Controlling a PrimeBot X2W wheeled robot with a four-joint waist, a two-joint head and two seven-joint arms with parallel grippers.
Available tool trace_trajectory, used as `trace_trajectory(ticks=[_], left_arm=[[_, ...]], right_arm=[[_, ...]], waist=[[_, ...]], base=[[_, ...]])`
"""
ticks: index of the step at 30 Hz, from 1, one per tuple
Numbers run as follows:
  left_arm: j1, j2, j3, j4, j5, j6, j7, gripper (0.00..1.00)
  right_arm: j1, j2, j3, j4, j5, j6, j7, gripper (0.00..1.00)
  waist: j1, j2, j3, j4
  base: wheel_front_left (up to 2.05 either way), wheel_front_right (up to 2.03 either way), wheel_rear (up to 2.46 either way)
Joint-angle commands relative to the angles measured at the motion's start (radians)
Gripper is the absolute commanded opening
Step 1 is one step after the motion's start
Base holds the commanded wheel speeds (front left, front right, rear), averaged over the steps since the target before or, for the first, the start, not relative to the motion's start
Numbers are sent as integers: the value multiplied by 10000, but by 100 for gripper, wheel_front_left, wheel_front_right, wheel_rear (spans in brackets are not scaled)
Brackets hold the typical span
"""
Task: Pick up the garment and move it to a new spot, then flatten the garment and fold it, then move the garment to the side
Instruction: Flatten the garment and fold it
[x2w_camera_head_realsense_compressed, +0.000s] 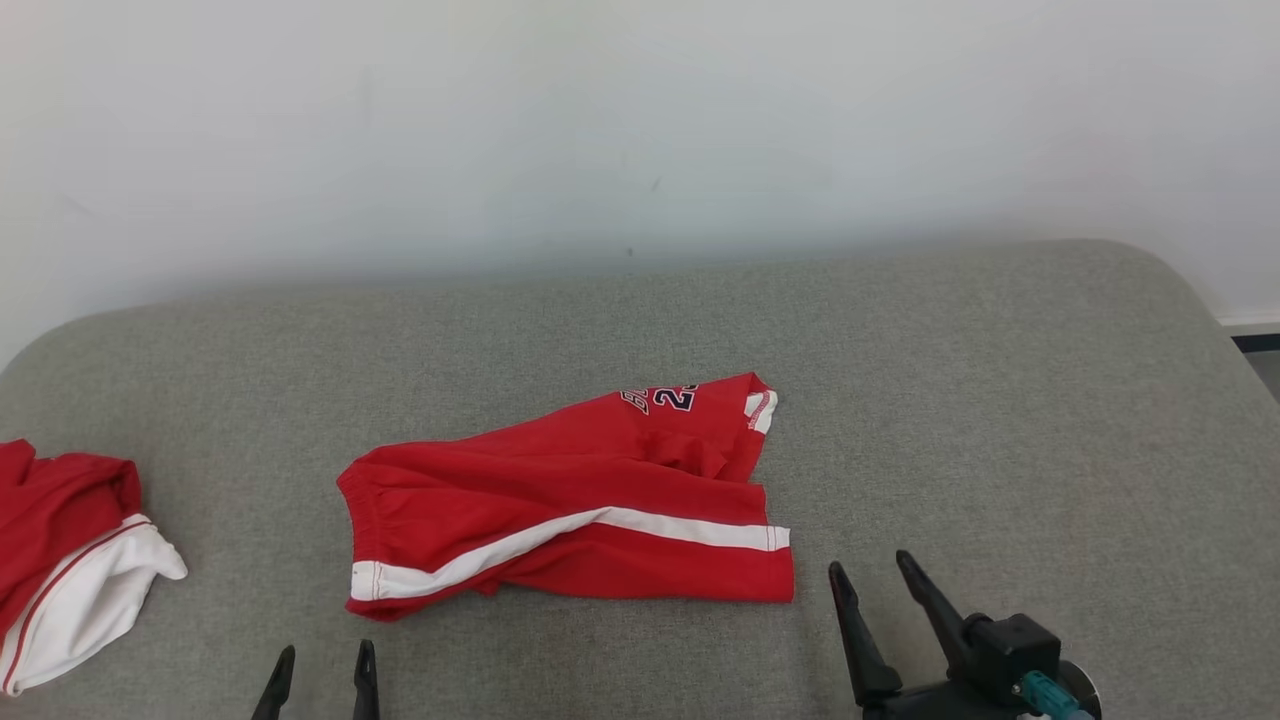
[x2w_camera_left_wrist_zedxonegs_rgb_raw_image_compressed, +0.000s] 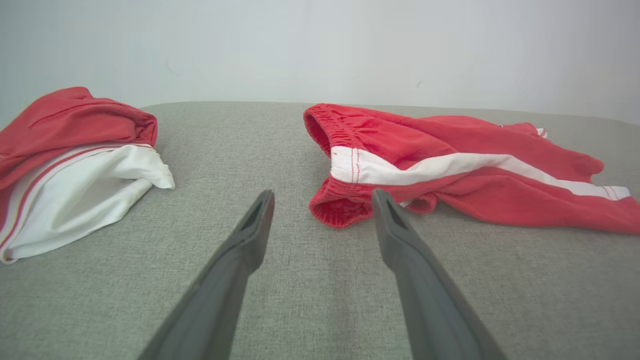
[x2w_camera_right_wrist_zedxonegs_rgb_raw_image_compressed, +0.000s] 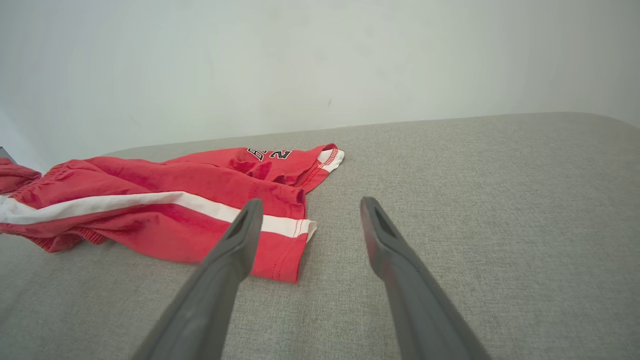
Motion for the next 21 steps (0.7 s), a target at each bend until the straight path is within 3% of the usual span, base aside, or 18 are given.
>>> trace_trajectory(ticks=[1,21], left_arm=[[182,-30,-28,-185,41,-46,-30,100],[-26,-64,-155,-1158,-97,-28,-30,100]], right_arm=[[119,55,-111,-168,-60,-23,-38,100],[-26,119,-431,-1295,-264,-23,-36,100]], waist=[[1,0,-16,-12],[1,0,32,54]], base=[[0,0,0],[0,0,0]])
